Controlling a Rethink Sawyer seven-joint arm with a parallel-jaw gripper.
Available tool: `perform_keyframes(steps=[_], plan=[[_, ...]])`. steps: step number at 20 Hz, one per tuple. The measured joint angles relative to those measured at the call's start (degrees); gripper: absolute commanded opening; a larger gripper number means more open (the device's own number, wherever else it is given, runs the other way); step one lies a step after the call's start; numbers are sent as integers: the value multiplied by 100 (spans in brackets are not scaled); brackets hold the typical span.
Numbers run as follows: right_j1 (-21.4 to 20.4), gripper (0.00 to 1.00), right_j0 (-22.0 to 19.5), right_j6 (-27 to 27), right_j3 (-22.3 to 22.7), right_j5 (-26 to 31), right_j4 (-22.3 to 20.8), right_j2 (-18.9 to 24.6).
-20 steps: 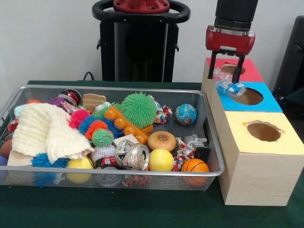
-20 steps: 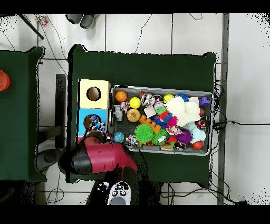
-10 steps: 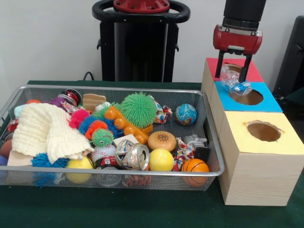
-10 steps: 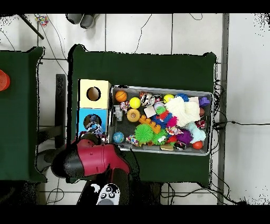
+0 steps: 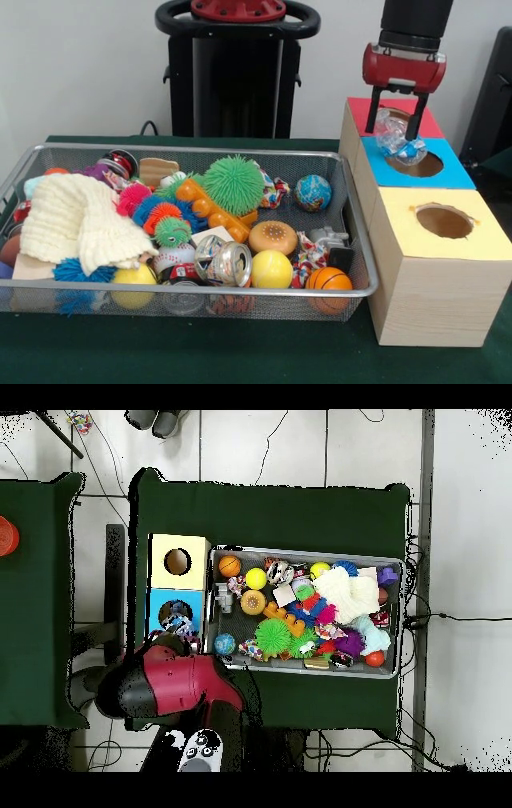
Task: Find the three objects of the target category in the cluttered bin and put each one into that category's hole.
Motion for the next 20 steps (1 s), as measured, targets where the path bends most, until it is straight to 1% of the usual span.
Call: perform_keyframes(steps=[2,5,7,10,12,17,20], plan=[[18,100,-39,0,-20,1,-1,16],[90,100,-214,0,-97,2,2,113],[216,100,-316,0,-300,59,6,179],[348,100,-311,0,-489,223,7,225],[510,100,-318,0,-715,444,4,287],[577,100,-373,0,-964,739,0,328],[630,100,-434,0,-1095,739,-1,332]])
